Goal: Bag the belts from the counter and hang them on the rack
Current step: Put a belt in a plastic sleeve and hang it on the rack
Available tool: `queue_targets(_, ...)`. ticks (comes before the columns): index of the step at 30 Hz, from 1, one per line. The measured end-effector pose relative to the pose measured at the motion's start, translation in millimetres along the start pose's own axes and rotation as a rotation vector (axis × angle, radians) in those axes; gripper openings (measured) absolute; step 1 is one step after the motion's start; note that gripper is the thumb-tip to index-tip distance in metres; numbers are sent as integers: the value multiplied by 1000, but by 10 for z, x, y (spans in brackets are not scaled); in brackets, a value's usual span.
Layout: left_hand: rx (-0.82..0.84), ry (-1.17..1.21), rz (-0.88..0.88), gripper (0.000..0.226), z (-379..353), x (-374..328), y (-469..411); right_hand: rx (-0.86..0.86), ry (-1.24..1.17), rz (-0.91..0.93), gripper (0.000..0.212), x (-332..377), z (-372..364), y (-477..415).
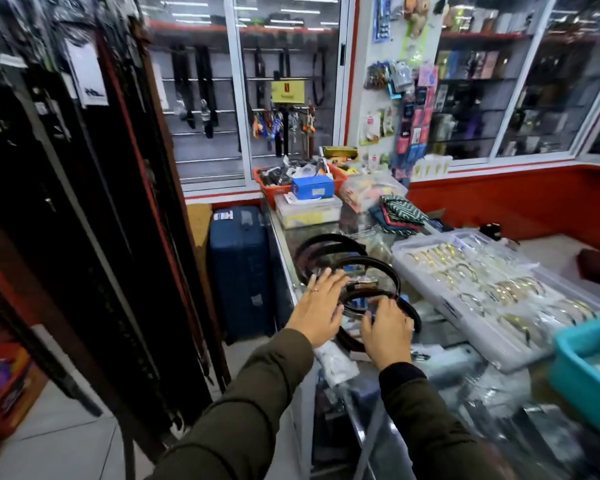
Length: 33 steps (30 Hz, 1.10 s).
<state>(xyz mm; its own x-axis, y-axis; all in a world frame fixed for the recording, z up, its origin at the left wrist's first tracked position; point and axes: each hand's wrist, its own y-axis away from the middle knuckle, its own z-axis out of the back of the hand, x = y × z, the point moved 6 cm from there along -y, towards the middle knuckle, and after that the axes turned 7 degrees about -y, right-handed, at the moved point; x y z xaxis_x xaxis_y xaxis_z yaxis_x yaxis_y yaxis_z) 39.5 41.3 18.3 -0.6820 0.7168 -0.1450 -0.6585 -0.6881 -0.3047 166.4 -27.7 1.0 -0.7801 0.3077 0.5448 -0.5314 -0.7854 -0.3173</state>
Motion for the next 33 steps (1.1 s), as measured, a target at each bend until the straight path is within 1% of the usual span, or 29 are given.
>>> queue_targets(2,152,-5,-54,58,-186,-113,-104,95,84,-143,21,-162,-35,-27)
queue_targets(4,280,-66,-73,58,-349,-208,-195,182,200,-246,27,-349,-77,-39)
queue_targets(6,366,-153,-72,56,-478,-279,-287,263,305,-281,34,-437,-123,-33)
queue_targets(8,402,-217,-62,53,-528,-322,-372,298,339,-294,36,-470,-154,-50)
queue_targets(12,394,-281,-30,40,-525,-395,-496,300,353,-295,39,-435,-183,-120)
queue_targets(14,387,-280,-9,35,-515,-420,-517,272,321,-298,37,-410,-177,-142)
queue_targets(16,392,-245,19,35,-526,-442,-517,254,261,-325,33,-419,-182,-156)
queue_targets(19,399,-174,65,35,-541,-472,-487,202,122,-361,29,-479,-191,-178)
queue_targets(21,345,-100,108,34,-503,-460,-470,126,-65,-361,33,-516,-155,-199)
queue_targets(23,258,10,159,35,-415,-411,-465,50,-422,-370,37,-534,-115,-220)
queue_targets(25,154,137,204,37,-289,-343,-460,2,-828,-429,39,-524,-68,-276)
queue_targets(27,50,228,246,37,-138,-258,-440,26,-1140,-489,46,-421,-49,-339)
queue_targets(28,2,273,266,36,-65,-213,-420,52,-1234,-492,51,-330,-35,-377)
queue_targets(30,-92,381,315,36,100,-103,-345,120,-1329,-444,52,-73,24,-440)
queue_targets(33,-232,525,415,36,350,116,-185,207,-1316,-296,40,356,115,-503)
